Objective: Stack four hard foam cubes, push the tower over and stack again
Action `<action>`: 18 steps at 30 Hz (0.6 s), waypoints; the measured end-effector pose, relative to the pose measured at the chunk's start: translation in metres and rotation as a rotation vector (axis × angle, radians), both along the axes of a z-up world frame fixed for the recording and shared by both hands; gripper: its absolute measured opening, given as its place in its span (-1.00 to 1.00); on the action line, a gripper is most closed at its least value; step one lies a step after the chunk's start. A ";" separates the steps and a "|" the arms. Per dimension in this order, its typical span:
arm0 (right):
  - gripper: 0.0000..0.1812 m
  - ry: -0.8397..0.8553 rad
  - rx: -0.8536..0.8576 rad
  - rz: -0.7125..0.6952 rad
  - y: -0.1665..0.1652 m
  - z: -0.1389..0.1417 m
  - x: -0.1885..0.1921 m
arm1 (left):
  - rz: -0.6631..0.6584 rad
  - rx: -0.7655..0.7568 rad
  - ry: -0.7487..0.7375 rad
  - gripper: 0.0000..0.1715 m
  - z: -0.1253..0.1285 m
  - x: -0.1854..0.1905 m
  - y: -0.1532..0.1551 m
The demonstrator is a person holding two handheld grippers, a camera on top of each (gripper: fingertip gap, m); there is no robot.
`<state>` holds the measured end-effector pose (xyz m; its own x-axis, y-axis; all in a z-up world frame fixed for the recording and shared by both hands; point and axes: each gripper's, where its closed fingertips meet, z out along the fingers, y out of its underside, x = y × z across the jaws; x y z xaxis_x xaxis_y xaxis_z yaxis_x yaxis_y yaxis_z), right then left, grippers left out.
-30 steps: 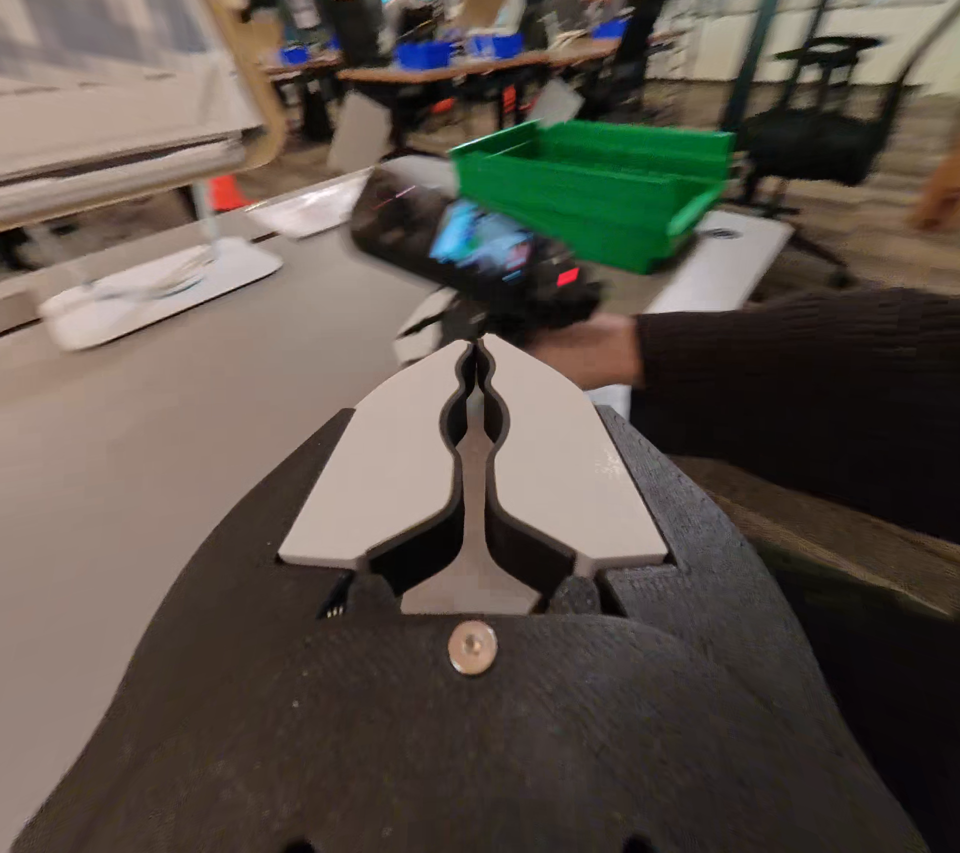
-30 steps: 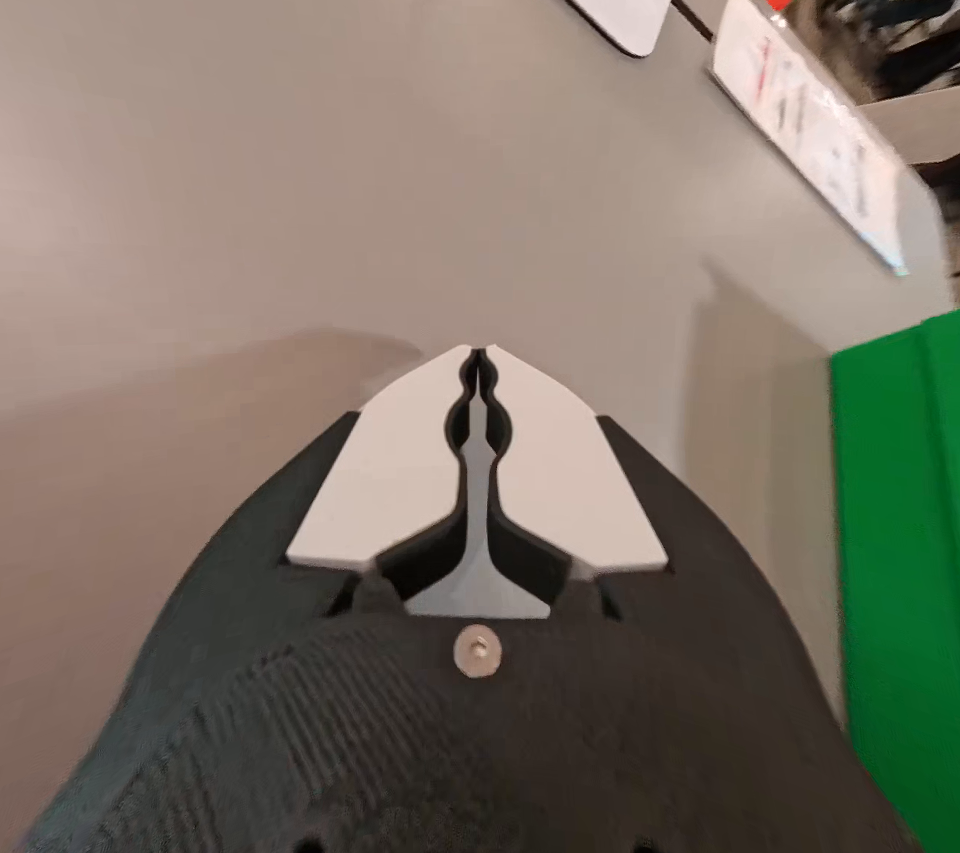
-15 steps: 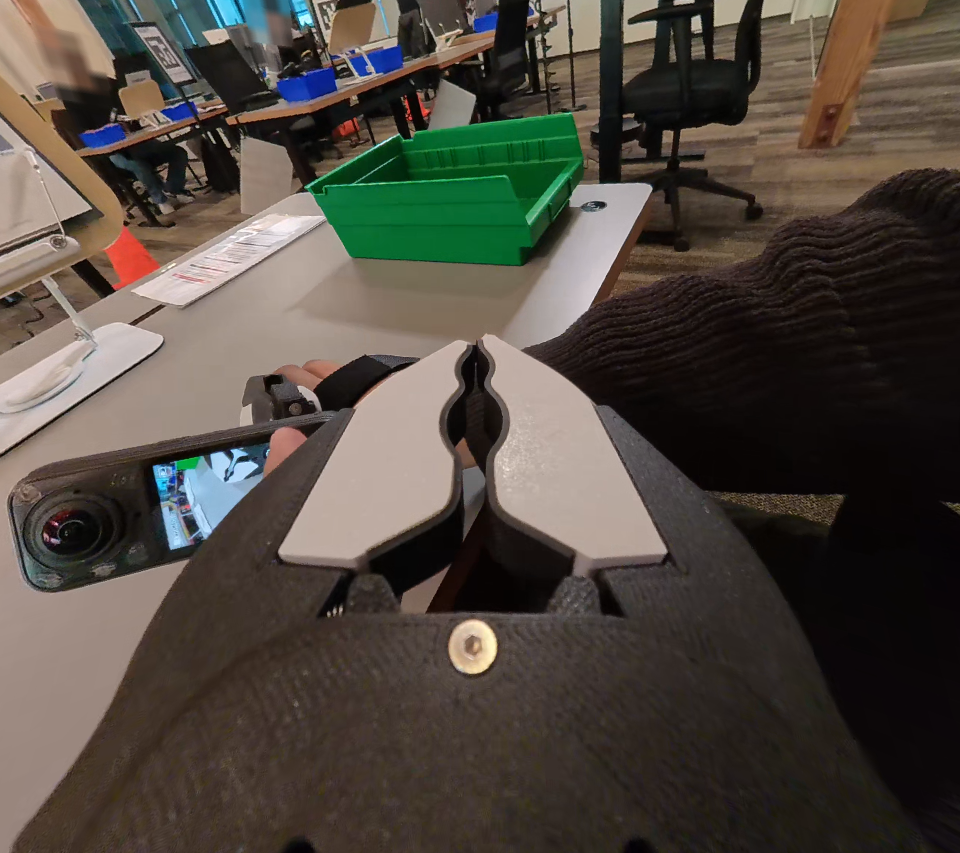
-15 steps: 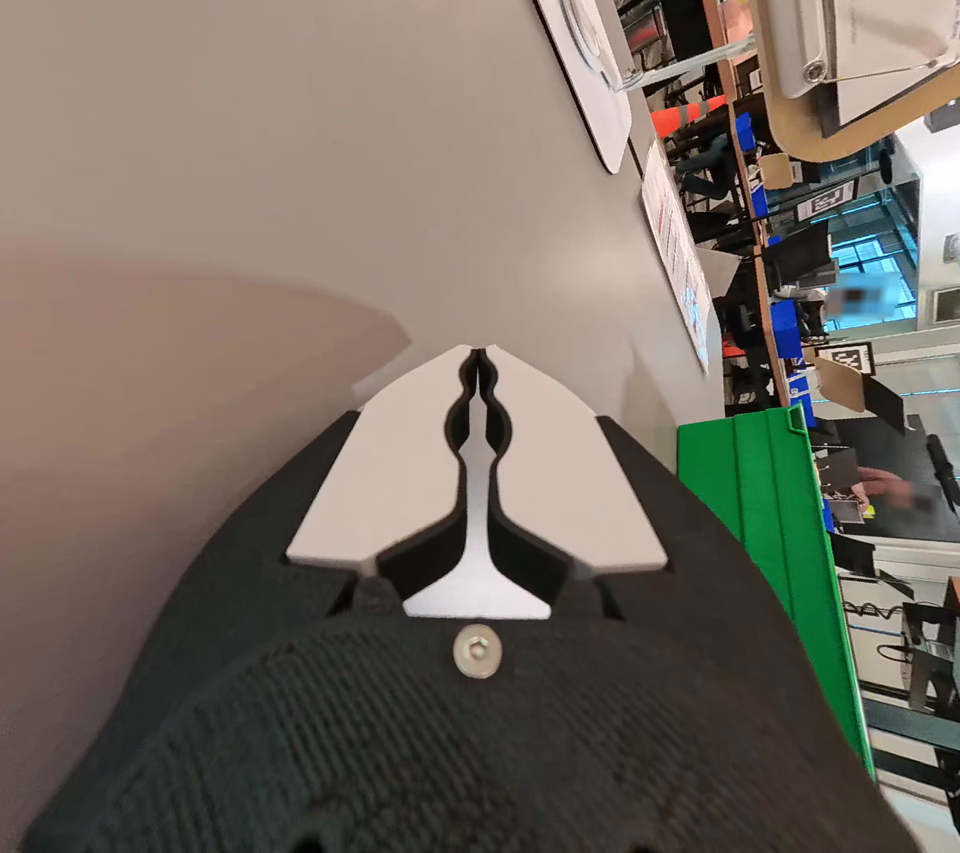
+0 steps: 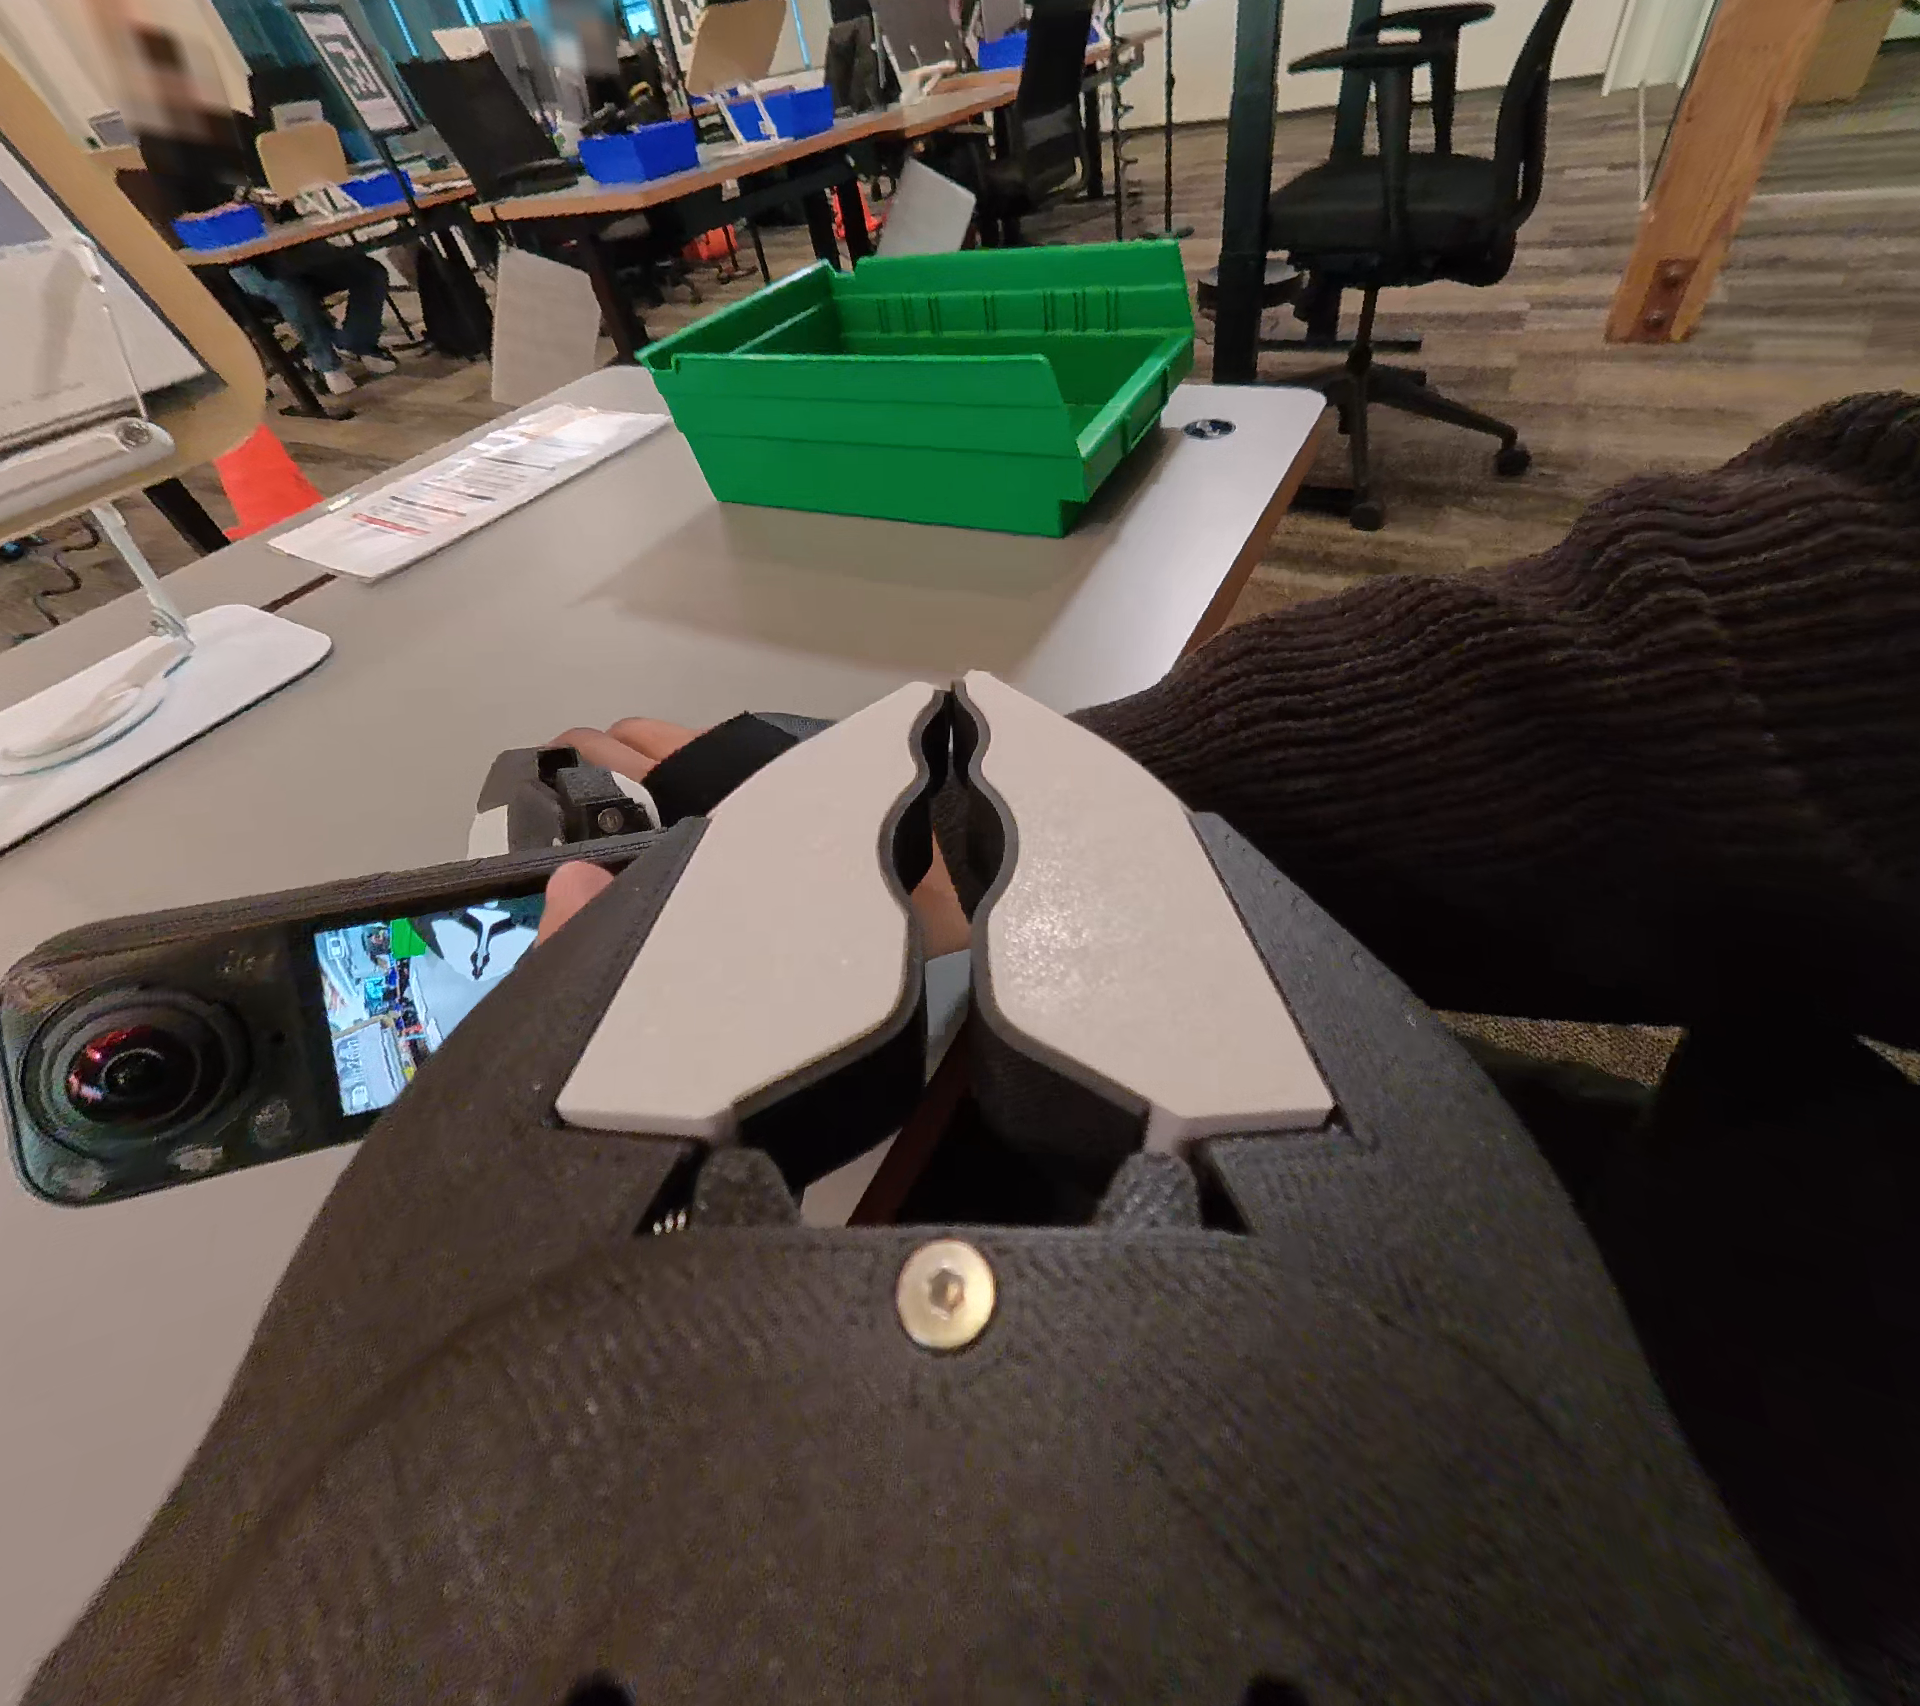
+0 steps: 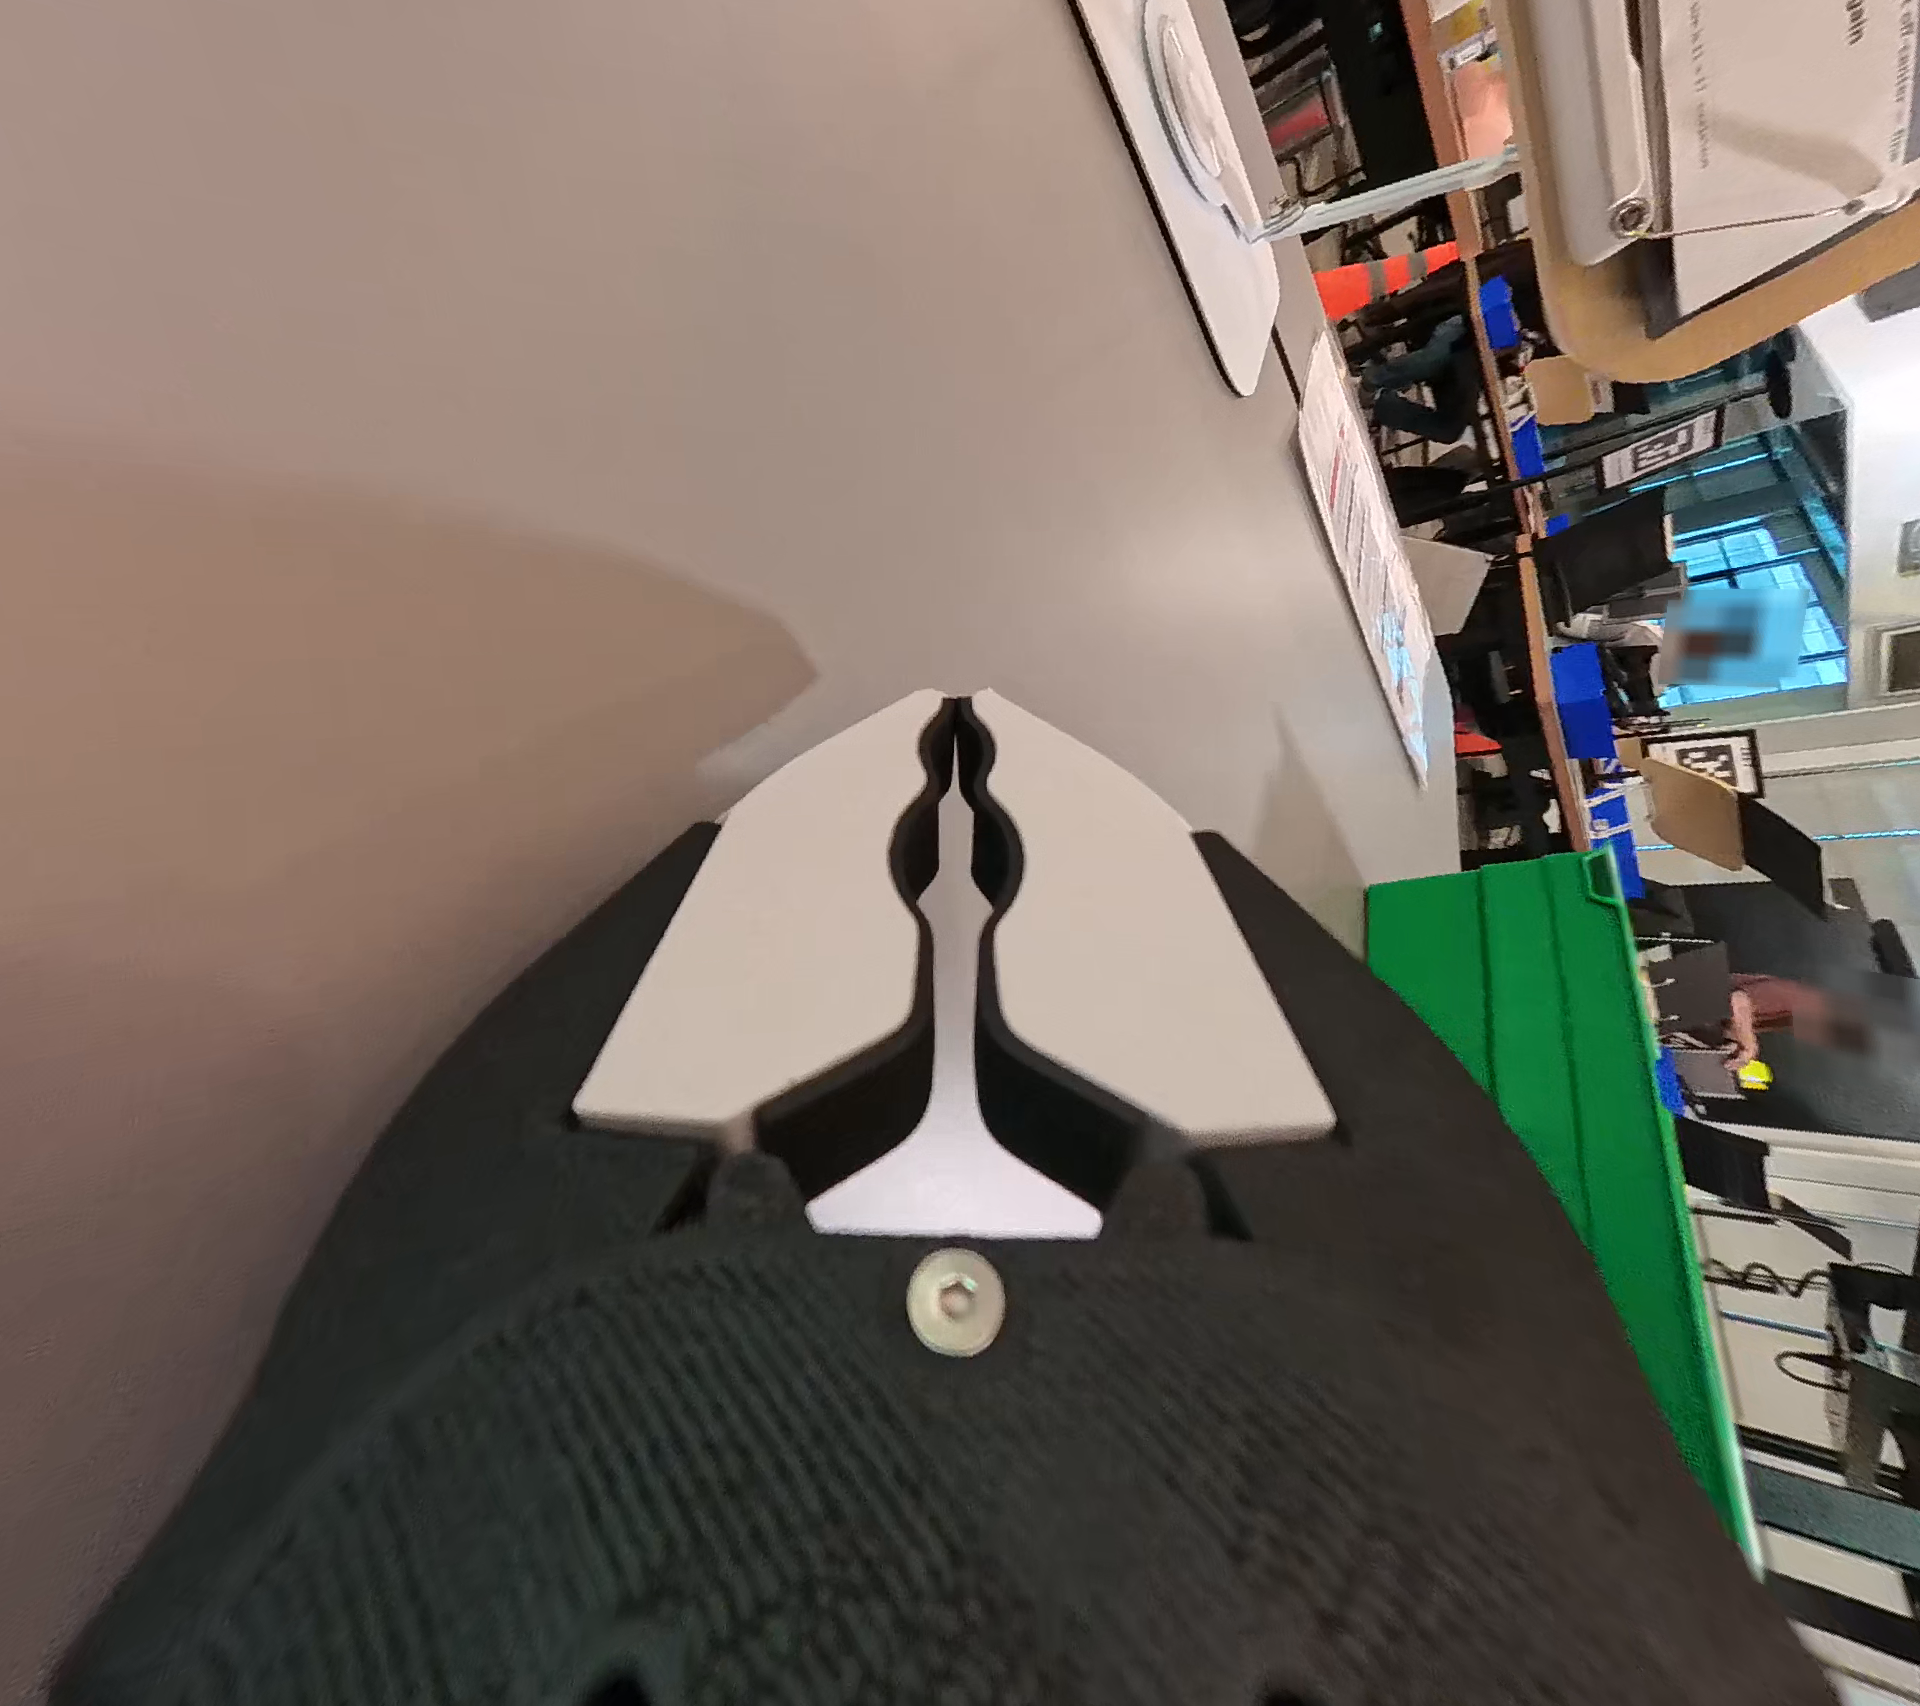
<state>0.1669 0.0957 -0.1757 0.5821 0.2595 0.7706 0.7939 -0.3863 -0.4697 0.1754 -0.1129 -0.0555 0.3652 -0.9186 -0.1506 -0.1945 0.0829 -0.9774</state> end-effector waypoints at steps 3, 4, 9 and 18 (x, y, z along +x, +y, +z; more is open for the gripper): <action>-1.00 0.046 -0.014 -0.009 0.000 0.001 0.001 | 0.000 0.028 0.003 -0.98 0.003 0.001 -0.003; -1.00 0.055 -0.017 -0.012 0.000 0.001 0.002 | 0.001 0.035 0.002 -0.98 0.003 0.001 -0.004; -1.00 0.066 -0.024 -0.016 0.001 0.000 0.004 | 0.010 0.059 0.001 -0.98 0.003 0.001 -0.004; -1.00 0.153 -0.048 -0.017 0.004 0.004 0.009 | 0.147 0.006 -0.127 -0.97 0.015 -0.025 0.032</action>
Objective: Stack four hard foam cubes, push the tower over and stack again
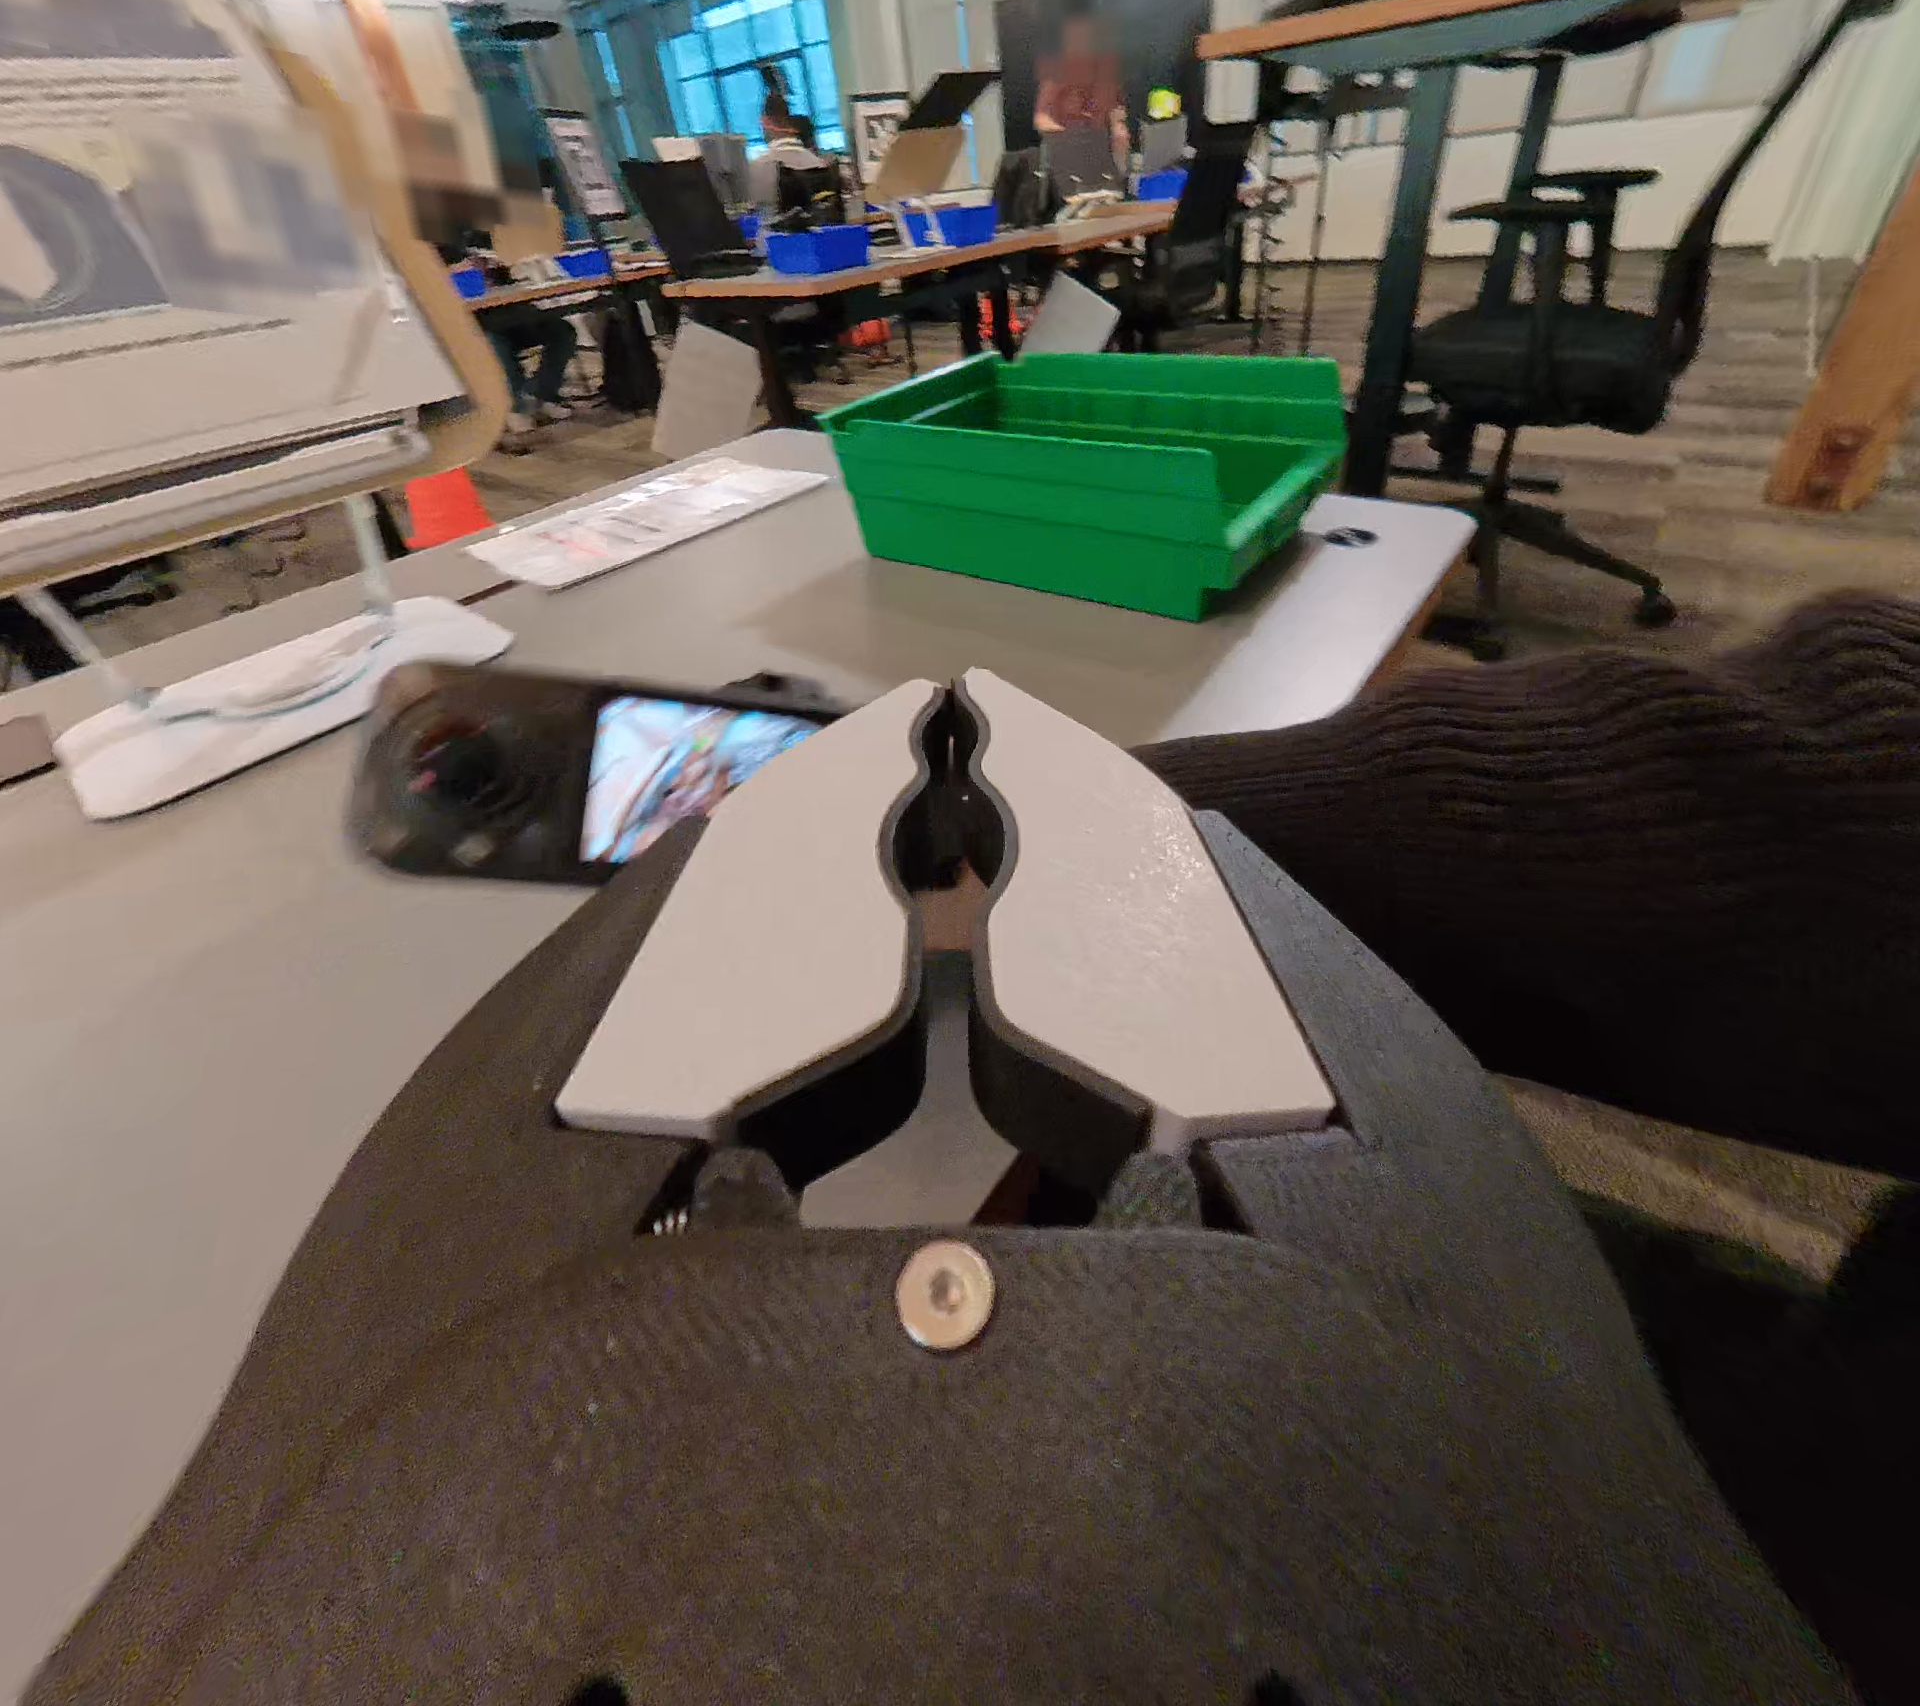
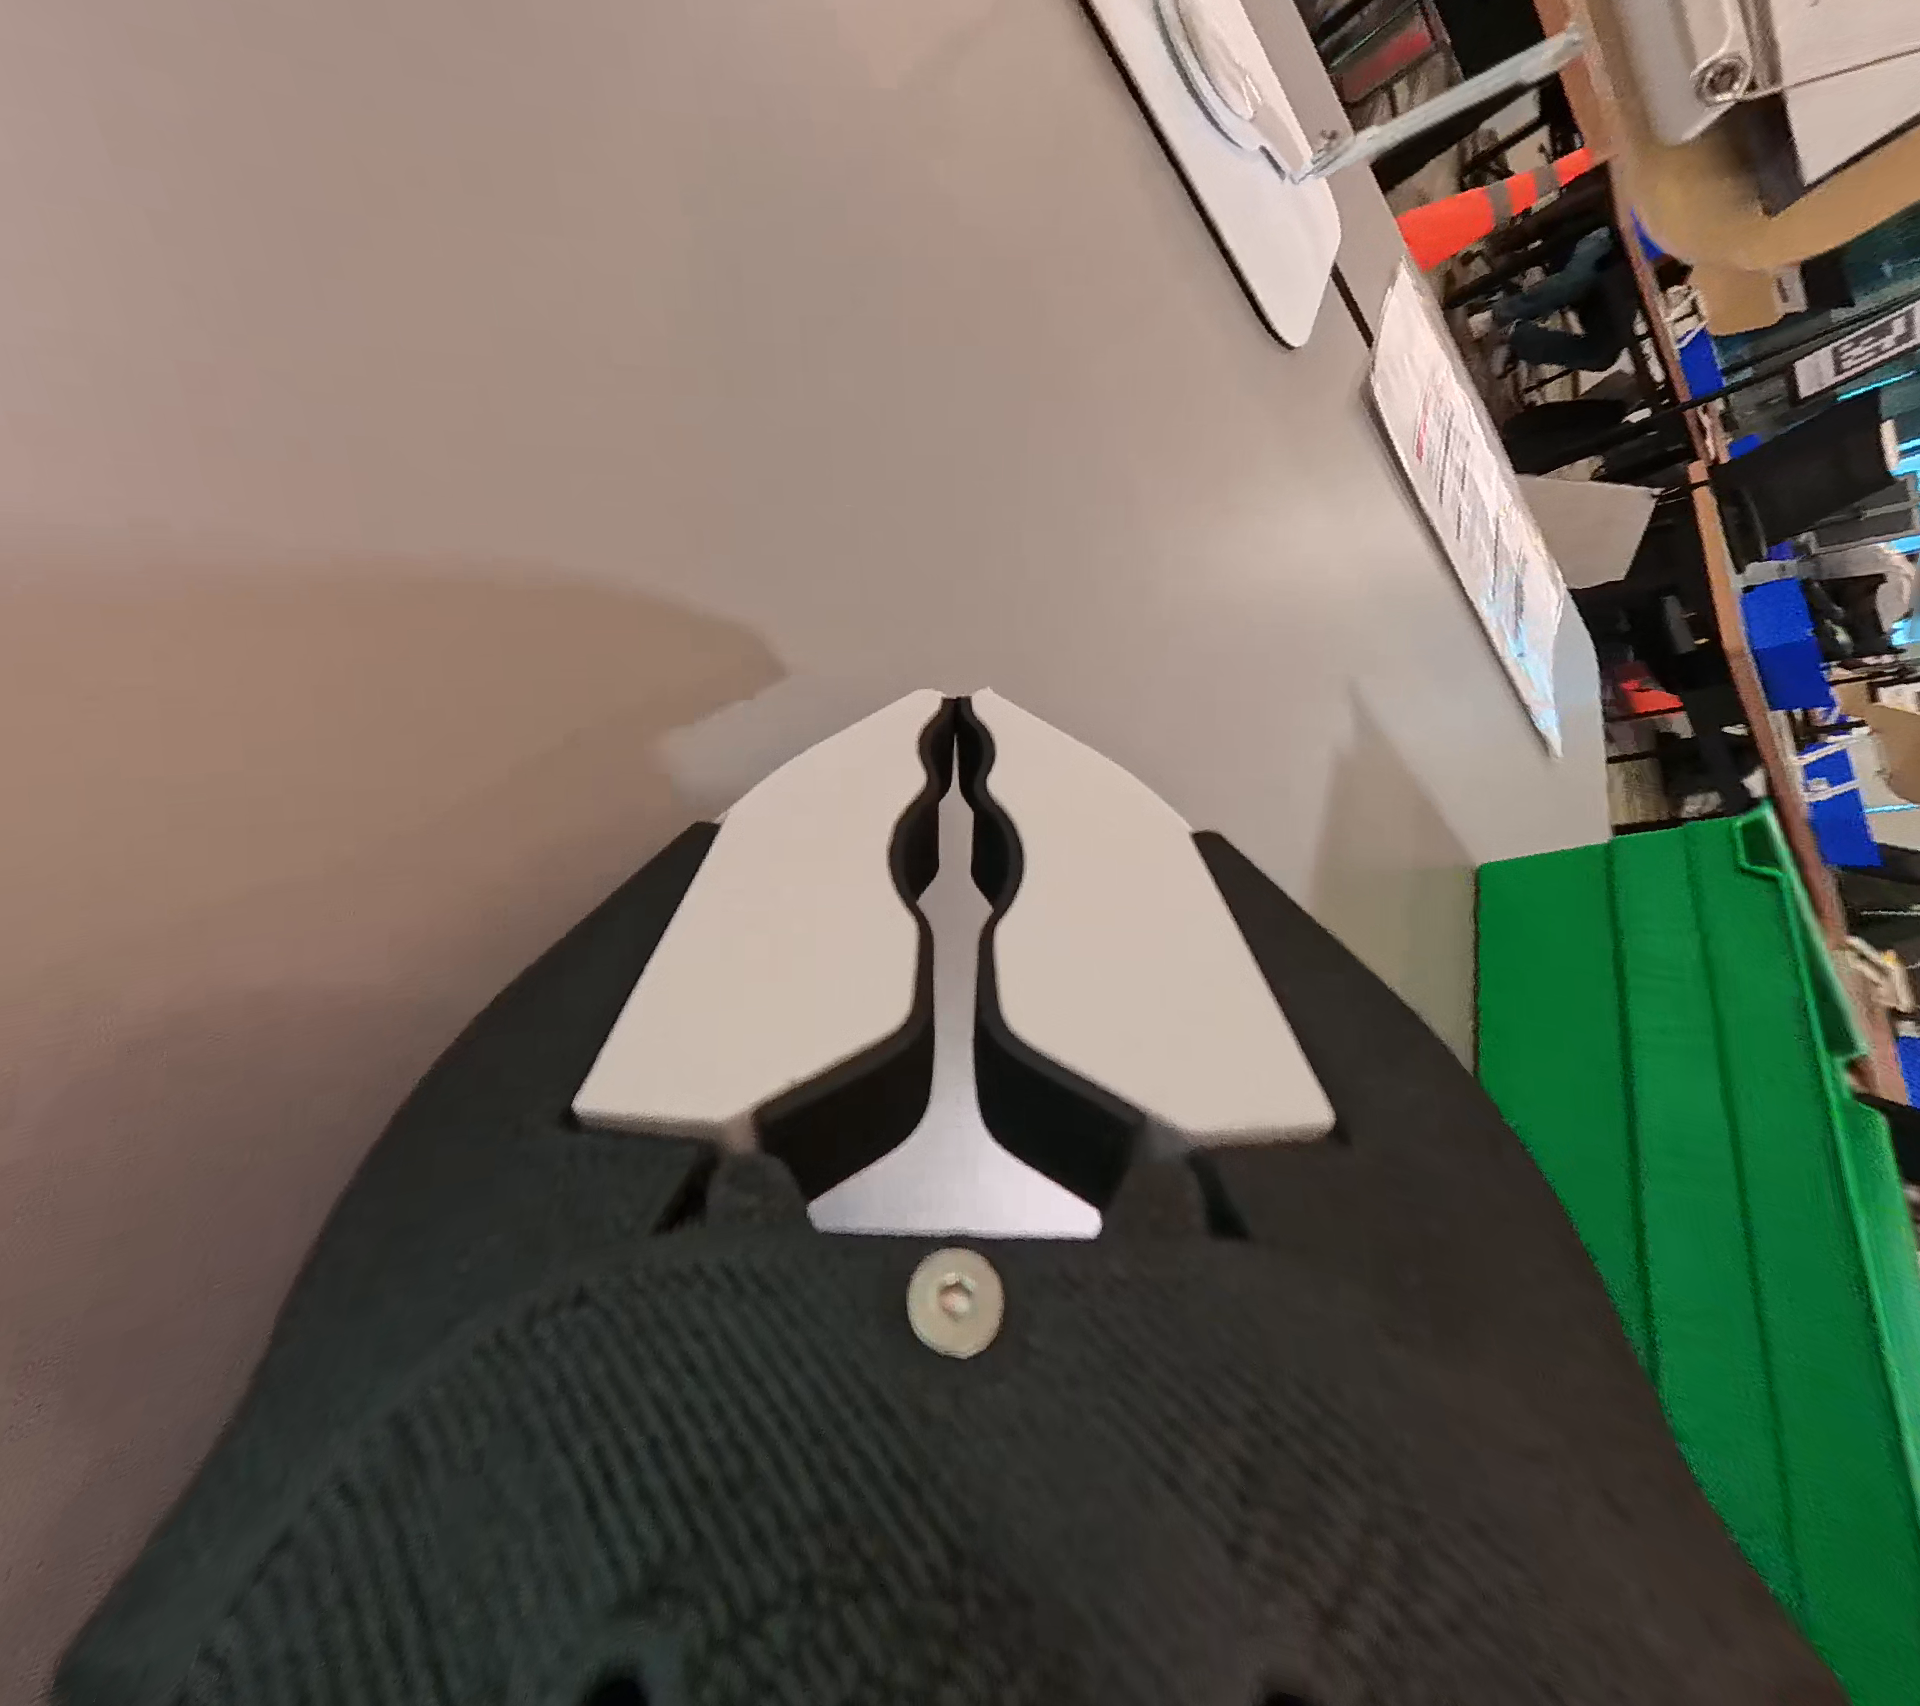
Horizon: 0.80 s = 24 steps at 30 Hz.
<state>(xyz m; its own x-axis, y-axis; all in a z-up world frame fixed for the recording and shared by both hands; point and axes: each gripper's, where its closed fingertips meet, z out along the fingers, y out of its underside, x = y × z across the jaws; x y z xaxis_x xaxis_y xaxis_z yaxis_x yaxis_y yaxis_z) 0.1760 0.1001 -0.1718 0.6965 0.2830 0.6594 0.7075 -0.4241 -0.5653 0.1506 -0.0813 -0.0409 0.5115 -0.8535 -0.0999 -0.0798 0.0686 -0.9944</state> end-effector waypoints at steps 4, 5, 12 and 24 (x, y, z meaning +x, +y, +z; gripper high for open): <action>-1.00 0.139 -0.014 -0.026 0.005 0.017 0.014 | 0.126 -0.070 -0.050 -0.97 -0.004 -0.033 0.044; -1.00 0.192 -0.014 -0.034 0.006 0.025 0.019 | 0.146 -0.100 -0.047 -0.97 -0.009 -0.040 0.054; -1.00 0.646 0.003 0.083 -0.015 0.108 0.052 | 0.223 -0.277 -0.082 -0.98 -0.028 -0.074 0.099; -1.00 1.067 0.263 0.388 -0.204 0.240 0.157 | 0.195 -0.201 0.038 -0.98 -0.042 -0.044 0.088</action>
